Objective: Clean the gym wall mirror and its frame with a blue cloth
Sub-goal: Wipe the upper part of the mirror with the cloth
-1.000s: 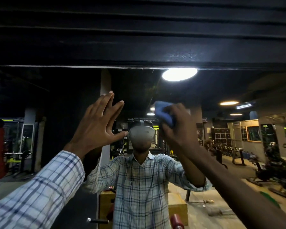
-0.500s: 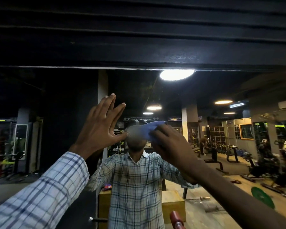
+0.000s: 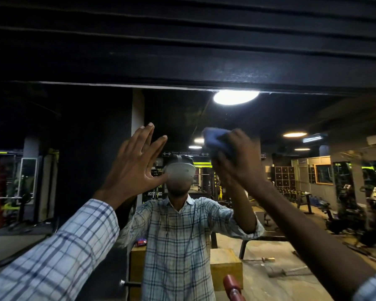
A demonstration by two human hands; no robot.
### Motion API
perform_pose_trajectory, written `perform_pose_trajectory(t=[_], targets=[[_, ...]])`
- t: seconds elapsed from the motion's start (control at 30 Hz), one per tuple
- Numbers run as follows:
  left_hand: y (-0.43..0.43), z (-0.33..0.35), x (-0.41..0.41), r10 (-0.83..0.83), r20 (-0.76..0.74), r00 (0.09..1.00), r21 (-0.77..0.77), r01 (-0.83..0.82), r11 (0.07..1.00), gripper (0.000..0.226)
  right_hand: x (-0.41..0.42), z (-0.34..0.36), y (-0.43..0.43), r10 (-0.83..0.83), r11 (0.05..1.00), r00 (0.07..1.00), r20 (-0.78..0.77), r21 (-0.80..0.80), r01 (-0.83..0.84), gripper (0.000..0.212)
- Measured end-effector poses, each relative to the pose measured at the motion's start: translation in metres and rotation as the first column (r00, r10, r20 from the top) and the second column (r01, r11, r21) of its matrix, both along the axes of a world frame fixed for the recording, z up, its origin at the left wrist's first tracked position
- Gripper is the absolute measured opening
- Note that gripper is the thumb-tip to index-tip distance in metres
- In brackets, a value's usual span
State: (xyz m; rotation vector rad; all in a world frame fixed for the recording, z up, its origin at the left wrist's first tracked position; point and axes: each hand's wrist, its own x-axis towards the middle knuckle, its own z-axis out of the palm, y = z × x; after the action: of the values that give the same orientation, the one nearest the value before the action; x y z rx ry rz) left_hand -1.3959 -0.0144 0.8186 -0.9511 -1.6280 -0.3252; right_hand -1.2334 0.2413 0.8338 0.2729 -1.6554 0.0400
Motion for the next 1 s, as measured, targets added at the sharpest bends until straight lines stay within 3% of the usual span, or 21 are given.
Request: perform_pose_trajectory(t=[0.07,0.2,0.23,0.43,0.5,0.57,0.63,0.67,0.73,0.83,0.9,0.93,1.0], targets=[[-0.001,0.000,-0.001,0.002,-0.003,1.000,0.004,-0.002,1.000,0.104,-0.003,0.003,-0.001,0.002,0.995,0.997,-0.075,-0.099,-0.009,0.022],[0.001,0.000,0.001,0.023,-0.007,1.000,0.015,-0.023,1.000,0.104,-0.019,-0.008,-0.017,-0.140,0.945,0.963,0.231,0.322,0.060,0.031],[0.000,-0.001,0.001,0.024,-0.011,1.000,0.017,-0.024,1.000,0.104,-0.017,-0.002,-0.015,-0.154,0.936,0.958,0.242,0.348,0.063,0.032],[-0.005,0.002,0.002,0.053,-0.031,0.998,0.020,-0.052,0.998,0.102,0.004,0.059,0.022,-0.010,0.997,0.984,-0.178,-0.071,-0.003,0.024],[-0.007,0.002,0.002,0.058,-0.034,0.998,0.030,-0.057,0.998,0.102,-0.001,0.061,0.016,-0.014,0.992,0.984,-0.180,-0.124,-0.008,0.024],[-0.007,0.002,0.000,0.056,-0.036,0.998,0.036,-0.055,0.998,0.102,-0.009,0.052,-0.003,-0.003,0.991,1.000,-0.001,0.133,0.004,0.027],[-0.006,0.003,-0.002,0.043,-0.040,0.998,0.042,-0.041,0.998,0.101,-0.015,0.045,-0.017,-0.085,0.909,0.974,0.208,0.417,-0.009,0.032],[-0.007,0.003,-0.003,0.040,-0.042,0.998,0.037,-0.038,0.999,0.101,-0.015,0.049,-0.017,-0.112,0.888,0.964,0.240,0.460,-0.012,0.034],[-0.010,0.003,-0.006,0.034,-0.044,0.998,0.035,-0.033,0.999,0.102,-0.015,0.066,-0.008,-0.035,0.936,0.989,0.143,0.351,-0.017,0.036],[-0.016,0.004,-0.011,0.028,-0.043,0.999,0.033,-0.027,0.999,0.103,-0.015,0.091,0.005,0.043,0.999,0.984,-0.170,-0.004,-0.044,0.031],[-0.020,0.006,-0.015,0.028,-0.054,0.998,0.020,-0.027,0.999,0.103,-0.025,0.092,-0.008,0.030,0.991,0.974,-0.226,-0.123,-0.059,0.029],[-0.022,0.007,-0.017,0.027,-0.061,0.998,0.011,-0.027,1.000,0.102,-0.030,0.086,-0.023,0.040,0.995,0.984,-0.171,-0.082,-0.055,0.029],[-0.030,0.009,-0.022,0.020,-0.069,0.997,0.008,-0.019,1.000,0.101,-0.041,0.072,-0.049,0.003,0.987,1.000,-0.011,0.161,-0.002,0.030]])
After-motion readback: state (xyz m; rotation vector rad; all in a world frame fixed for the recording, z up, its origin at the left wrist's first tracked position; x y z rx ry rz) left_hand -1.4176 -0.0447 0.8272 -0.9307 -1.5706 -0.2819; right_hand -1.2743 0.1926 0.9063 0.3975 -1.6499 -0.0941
